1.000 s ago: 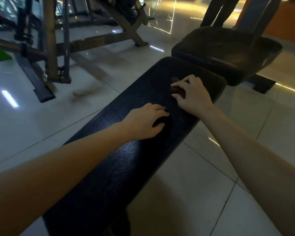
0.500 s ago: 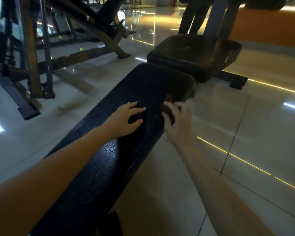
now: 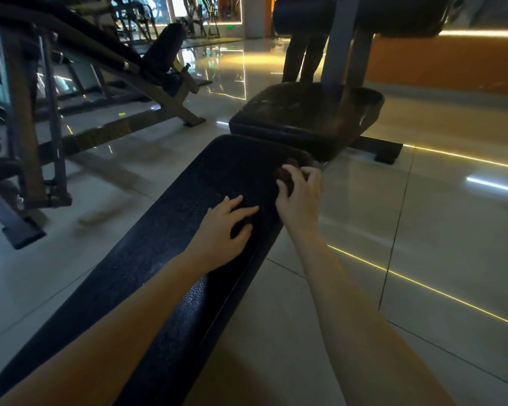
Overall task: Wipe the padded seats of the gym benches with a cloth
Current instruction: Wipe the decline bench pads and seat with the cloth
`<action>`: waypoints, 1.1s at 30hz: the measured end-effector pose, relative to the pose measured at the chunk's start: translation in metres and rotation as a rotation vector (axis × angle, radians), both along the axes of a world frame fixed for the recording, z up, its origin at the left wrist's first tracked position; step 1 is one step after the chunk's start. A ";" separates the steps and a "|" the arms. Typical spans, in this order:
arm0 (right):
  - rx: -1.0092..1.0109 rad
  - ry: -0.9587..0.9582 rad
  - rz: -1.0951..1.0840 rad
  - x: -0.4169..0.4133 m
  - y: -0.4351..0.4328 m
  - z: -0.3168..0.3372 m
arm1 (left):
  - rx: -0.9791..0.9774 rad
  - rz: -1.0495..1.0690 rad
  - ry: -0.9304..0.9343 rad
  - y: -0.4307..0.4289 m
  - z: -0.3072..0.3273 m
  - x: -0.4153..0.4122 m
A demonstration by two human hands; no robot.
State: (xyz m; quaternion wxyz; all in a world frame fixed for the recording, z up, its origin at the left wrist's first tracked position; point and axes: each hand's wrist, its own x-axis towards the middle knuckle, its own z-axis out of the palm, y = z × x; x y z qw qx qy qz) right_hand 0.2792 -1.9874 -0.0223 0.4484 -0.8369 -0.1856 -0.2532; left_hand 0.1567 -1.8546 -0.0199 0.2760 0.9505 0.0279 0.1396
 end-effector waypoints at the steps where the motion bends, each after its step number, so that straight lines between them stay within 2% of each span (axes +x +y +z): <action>1: 0.007 0.021 -0.032 0.013 0.003 0.005 | 0.016 0.003 0.000 -0.001 -0.002 -0.001; 7: 0.181 0.093 -0.203 0.025 0.019 0.006 | 0.077 0.015 0.027 0.000 -0.013 -0.003; 9: 0.197 0.067 -0.143 0.011 0.017 0.001 | 0.093 0.025 0.035 0.003 -0.013 0.000; 13: 0.072 -0.129 -0.002 -0.037 0.003 -0.025 | 0.132 0.027 0.032 0.007 -0.010 0.007; 15: 0.050 -0.132 0.013 -0.040 0.003 -0.031 | 0.139 0.014 0.034 0.011 -0.009 0.008; 19: 0.079 -0.050 -0.048 -0.005 0.018 -0.010 | 0.145 -0.025 0.009 0.016 -0.008 0.010; 25: 0.255 0.121 -0.206 0.054 0.024 0.023 | 0.164 -0.052 0.009 0.019 -0.007 0.008; 29: 0.338 0.220 -0.201 0.073 0.022 0.034 | 0.156 -0.053 0.014 0.022 -0.007 0.008; 33: 0.300 0.034 -0.095 0.030 0.014 0.007 | 0.154 -0.064 0.028 0.023 -0.006 0.010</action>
